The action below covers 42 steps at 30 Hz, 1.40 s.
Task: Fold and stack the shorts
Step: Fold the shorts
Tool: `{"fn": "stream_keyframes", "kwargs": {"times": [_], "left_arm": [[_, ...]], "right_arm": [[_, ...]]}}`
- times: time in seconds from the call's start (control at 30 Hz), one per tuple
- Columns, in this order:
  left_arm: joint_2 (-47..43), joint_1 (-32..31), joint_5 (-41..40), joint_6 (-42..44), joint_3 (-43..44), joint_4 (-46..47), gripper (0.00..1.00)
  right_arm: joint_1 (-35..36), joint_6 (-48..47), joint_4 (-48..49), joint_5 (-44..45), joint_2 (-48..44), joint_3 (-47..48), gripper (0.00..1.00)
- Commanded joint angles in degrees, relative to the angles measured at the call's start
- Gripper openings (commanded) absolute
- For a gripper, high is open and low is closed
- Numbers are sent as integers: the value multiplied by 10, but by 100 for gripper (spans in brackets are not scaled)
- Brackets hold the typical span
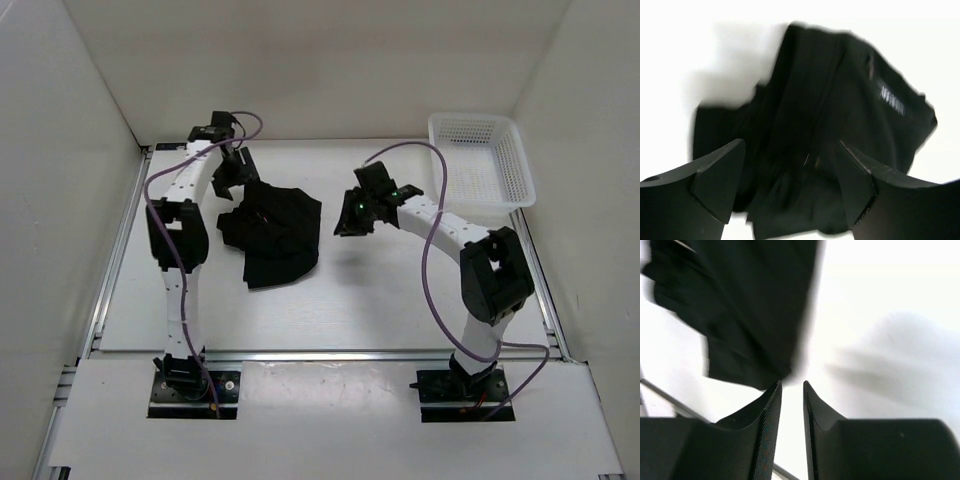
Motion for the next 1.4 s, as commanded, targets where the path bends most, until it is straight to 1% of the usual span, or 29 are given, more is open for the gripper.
{"fn": "stream_keyframes", "kwargs": {"times": [0.0, 0.03, 0.07, 0.1, 0.13, 0.17, 0.2, 0.23, 0.27, 0.33, 0.37, 0.4, 0.43, 0.47, 0.5, 0.53, 0.6, 0.73, 0.8, 0.83, 0.93, 0.97, 1.0, 1.03, 1.07, 1.13, 1.17, 1.23, 1.37], "left_arm": [[63, -20, -29, -16, 103, -60, 84], [96, -28, -21, -16, 119, -60, 84], [108, -28, -21, -22, 139, -65, 84], [117, -28, -7, -22, 140, -65, 81], [122, -28, 3, -22, 140, -65, 75], [123, -28, 12, -22, 128, -57, 65], [123, -28, 28, -22, 119, -43, 51], [99, -33, 34, -22, 108, -37, 15], [87, -33, 34, -30, 90, -37, 10], [37, -33, 34, -30, 72, -32, 10], [18, -39, 34, -30, 49, -32, 10], [0, -39, 34, -30, 38, -32, 10], [-17, -39, 34, -30, 26, -32, 10], [-49, -39, 34, -30, 14, -32, 10], [-64, -39, 43, -30, -10, -37, 10], [-77, -39, 43, -30, -23, -37, 10], [-115, -39, 58, -30, -51, -43, 10], [-176, -39, 87, -25, -138, -49, 10], [-213, -39, 99, -20, -166, -49, 10], [-227, -34, 99, -20, -199, -49, 10], [-278, -18, 93, -20, -261, -36, 10], [-286, -11, 93, -25, -303, -30, 10], [-292, -5, 93, -25, -323, -14, 18], [-300, 0, 86, -25, -341, -9, 34], [-300, 7, 86, -30, -373, -9, 45], [-315, 13, 73, -36, -401, 10, 64], [-322, 13, 66, -49, -427, 10, 75], [-342, 19, 51, -55, -451, 26, 100], [-356, 51, 34, -62, -496, 52, 100]], "right_arm": [[-6, -13, 4, 12, -48, -50, 29], [-7, -13, 4, 12, -56, -59, 29], [-7, -13, 4, 18, -63, -72, 29], [-12, -13, 4, 18, -74, -72, 29], [-12, -13, -1, 18, -75, -80, 29], [-12, -13, -1, 18, -82, -80, 29], [-17, -13, -1, 18, -89, -80, 29], [-17, -13, -1, 18, -89, -85, 29], [-17, -13, -1, 25, -94, -86, 29], [-17, -19, -1, 25, -94, -80, 29], [-17, -19, -1, 19, -88, -80, 29], [-17, -19, -1, 14, -88, -80, 31], [-17, -25, -1, 14, -82, -74, 38], [-8, -25, -1, 7, -76, -67, 49], [-3, -32, -1, 7, -75, -62, 68], [3, -32, -1, 7, -67, -56, 74], [29, -39, -1, 7, -47, -29, 77], [73, -53, -18, 20, -1, 20, 77], [80, -53, -18, 20, 5, 27, 77], [80, -53, -18, 20, 5, 27, 77], [85, -53, -18, 20, 5, 27, 78], [85, -53, -18, 20, 11, 27, 78], [85, -53, -18, 20, 11, 22, 78], [90, -53, -18, 20, 11, 22, 78], [90, -53, -18, 20, 16, 22, 78], [90, -53, -18, 20, 16, 16, 78], [90, -53, -18, 25, 16, 16, 80], [90, -53, -18, 26, 16, 16, 80], [85, -53, -24, 26, 21, 23, 80]]}}
